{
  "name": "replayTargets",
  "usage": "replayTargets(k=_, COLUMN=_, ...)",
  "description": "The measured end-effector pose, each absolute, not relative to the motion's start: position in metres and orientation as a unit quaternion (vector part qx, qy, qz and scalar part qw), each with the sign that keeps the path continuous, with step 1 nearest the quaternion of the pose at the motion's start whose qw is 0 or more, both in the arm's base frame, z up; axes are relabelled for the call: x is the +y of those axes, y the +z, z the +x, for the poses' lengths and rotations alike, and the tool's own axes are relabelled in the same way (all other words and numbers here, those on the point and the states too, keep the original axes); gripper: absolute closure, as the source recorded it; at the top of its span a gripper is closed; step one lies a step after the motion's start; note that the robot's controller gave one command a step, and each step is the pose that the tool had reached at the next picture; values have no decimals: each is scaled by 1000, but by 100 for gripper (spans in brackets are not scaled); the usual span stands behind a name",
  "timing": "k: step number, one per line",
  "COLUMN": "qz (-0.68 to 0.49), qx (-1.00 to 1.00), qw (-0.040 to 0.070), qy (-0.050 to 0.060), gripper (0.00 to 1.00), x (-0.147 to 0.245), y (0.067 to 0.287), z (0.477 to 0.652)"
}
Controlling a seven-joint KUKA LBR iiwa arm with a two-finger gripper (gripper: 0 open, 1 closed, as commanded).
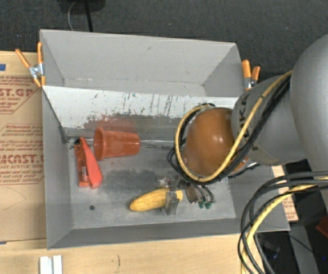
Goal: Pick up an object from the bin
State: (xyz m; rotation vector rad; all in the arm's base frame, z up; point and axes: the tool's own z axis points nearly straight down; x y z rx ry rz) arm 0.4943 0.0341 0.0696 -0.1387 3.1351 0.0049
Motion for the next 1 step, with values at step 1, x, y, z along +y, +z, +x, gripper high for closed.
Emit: replayTargets(k=1, qz=-222, qx=975, qw=2, qy=2, gripper=100, x=40, y=216, z=488)
